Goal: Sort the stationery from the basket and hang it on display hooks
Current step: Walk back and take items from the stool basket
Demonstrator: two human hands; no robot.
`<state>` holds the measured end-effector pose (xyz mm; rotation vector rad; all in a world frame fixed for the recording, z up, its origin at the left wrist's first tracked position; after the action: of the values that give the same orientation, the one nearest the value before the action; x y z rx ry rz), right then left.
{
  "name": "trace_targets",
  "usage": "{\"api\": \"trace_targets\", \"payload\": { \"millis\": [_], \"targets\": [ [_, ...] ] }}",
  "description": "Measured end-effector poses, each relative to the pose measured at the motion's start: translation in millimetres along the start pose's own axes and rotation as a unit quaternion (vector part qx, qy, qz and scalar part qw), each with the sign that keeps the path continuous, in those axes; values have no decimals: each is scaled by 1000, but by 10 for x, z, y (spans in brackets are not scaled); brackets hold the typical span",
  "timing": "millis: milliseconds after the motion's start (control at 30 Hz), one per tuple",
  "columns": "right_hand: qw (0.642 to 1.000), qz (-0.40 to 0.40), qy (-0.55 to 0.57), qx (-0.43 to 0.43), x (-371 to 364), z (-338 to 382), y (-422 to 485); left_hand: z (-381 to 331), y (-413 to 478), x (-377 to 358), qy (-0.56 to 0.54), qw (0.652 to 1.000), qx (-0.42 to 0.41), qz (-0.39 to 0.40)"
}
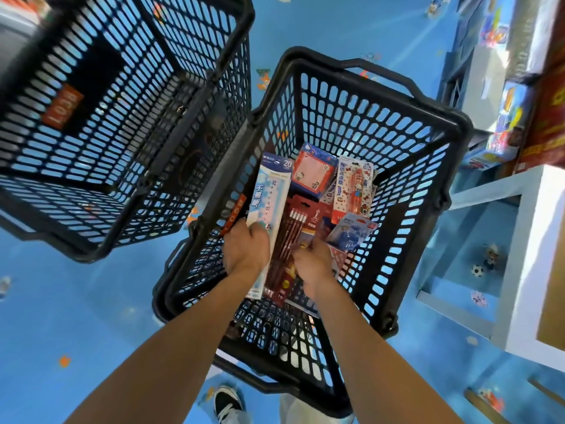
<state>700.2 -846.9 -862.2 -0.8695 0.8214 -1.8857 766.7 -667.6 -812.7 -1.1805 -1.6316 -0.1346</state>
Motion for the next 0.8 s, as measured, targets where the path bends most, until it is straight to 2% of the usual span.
{"api": "trace_targets", "payload": {
  "millis": [167,300,433,500,633,800],
  "targets": [
    [999,27,11,-18,-306,-15,131,4,-11,5,3,1000,6,11],
    [998,23,-1,-53,-312,-10,153,12,-69,-45,-37,997,-5,64],
    [1000,3,6,-2,-202,162,146,78,-99,-65,-90,990,29,108],
    [999,26,39,18,-153,325,-13,77,-125,-62,-108,986,37,123],
    [992,104,51,57,-175,479,-192,-19,-284,-116,-184,961,54,199],
    [992,95,61,64,-56,511,-391,-117,-510,-31,-234,932,50,273]
  ]
}}
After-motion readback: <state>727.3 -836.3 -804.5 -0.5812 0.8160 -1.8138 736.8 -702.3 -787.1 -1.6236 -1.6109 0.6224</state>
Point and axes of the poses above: each hand's wrist, its own y-axis towards the middle knuckle, its own x-axis out of the back of the hand, z = x × y, the point moved 10 cm from there along y, towards the middle knuckle, and after that the axes turned 9 degrees about -z, right-handed, at the moved point
